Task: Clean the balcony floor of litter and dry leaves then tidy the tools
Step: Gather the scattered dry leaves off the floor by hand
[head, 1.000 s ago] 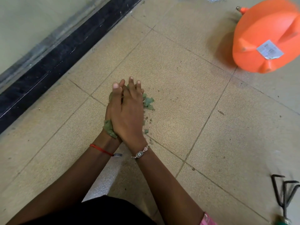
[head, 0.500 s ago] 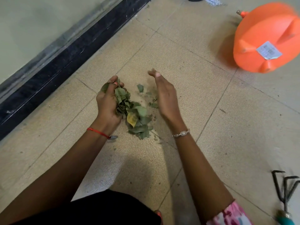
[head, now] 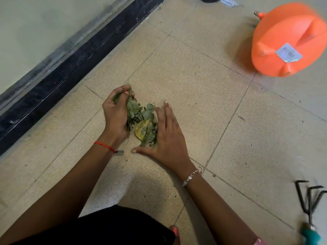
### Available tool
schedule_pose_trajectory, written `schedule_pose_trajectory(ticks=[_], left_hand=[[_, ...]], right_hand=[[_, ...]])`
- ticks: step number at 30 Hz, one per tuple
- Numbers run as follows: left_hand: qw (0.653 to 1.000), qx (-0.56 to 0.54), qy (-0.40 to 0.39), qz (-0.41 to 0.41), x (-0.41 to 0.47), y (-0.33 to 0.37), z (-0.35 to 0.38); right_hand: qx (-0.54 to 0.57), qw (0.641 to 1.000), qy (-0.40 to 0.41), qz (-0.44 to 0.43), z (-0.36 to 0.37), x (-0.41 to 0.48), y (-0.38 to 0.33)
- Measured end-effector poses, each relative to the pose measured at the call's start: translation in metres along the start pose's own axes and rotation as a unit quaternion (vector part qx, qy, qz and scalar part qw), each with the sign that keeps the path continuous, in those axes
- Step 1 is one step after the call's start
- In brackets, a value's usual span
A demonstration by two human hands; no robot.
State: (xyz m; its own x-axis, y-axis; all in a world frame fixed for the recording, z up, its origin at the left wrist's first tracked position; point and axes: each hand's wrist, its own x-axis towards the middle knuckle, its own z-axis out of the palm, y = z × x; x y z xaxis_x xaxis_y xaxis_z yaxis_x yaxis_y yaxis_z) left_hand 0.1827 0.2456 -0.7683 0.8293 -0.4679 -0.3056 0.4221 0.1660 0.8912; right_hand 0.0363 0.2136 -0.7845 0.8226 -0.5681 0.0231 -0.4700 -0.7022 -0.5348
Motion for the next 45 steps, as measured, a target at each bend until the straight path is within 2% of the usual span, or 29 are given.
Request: schedule_pose_trajectory(ticks=[4,7,12,16,19,22,24,26,28,30,33,35,37,40,45], left_hand=[[0.991,0.116,-0.005,0.062,-0.002,-0.004,-0.001],[0.977,0.185,-0.018,0.103,-0.009,-0.006,0.002],[0.956,0.251,-0.046,0.145,-0.016,-0.016,0.001],[0.95,0.269,-0.046,0.155,-0.015,-0.017,0.002],[0.941,0.291,-0.048,0.165,-0.014,-0.018,0.003],[0.948,0.279,-0.053,0.141,-0.015,-0.019,0.004],[0.95,0.278,-0.047,0.133,-0.022,-0.023,0.005],[0.95,0.284,-0.036,0.128,-0.028,-0.027,0.007],[0.963,0.25,-0.022,0.102,-0.032,-0.027,0.009],[0.988,0.149,-0.009,0.049,-0.034,-0.025,0.015],[0.999,0.028,-0.004,-0.017,-0.036,-0.023,0.02],[0.997,-0.055,-0.018,-0.059,-0.038,-0.023,0.022],[0.989,-0.118,-0.03,-0.088,-0.041,-0.02,0.024],[0.978,-0.175,-0.033,-0.107,-0.049,-0.012,0.027],[0.974,-0.204,-0.01,-0.098,-0.053,-0.007,0.023]], right_hand=[[0.027,0.999,0.005,0.038,-0.001,0.04,-0.002],[0.041,0.999,-0.015,-0.021,-0.001,0.056,-0.001],[0.095,0.994,-0.022,-0.042,0.006,0.054,0.0],[0.122,0.991,0.005,-0.062,0.007,0.049,-0.002],[0.205,0.978,0.002,-0.042,0.001,0.044,-0.006],[0.334,0.937,0.1,0.02,0.001,0.043,-0.011],[0.367,0.909,0.171,0.104,0.007,0.046,-0.018],[0.379,0.892,0.193,0.152,0.014,0.049,-0.029],[0.411,0.874,0.195,0.172,0.018,0.049,-0.039],[0.477,0.834,0.194,0.199,0.021,0.051,-0.043],[0.595,0.743,0.183,0.246,0.02,0.053,-0.043],[0.662,0.682,0.165,0.262,0.016,0.053,-0.041],[0.708,0.637,0.151,0.266,0.012,0.053,-0.04],[0.747,0.595,0.145,0.259,0.01,0.048,-0.042],[0.78,0.559,0.131,0.247,0.012,0.045,-0.047]])
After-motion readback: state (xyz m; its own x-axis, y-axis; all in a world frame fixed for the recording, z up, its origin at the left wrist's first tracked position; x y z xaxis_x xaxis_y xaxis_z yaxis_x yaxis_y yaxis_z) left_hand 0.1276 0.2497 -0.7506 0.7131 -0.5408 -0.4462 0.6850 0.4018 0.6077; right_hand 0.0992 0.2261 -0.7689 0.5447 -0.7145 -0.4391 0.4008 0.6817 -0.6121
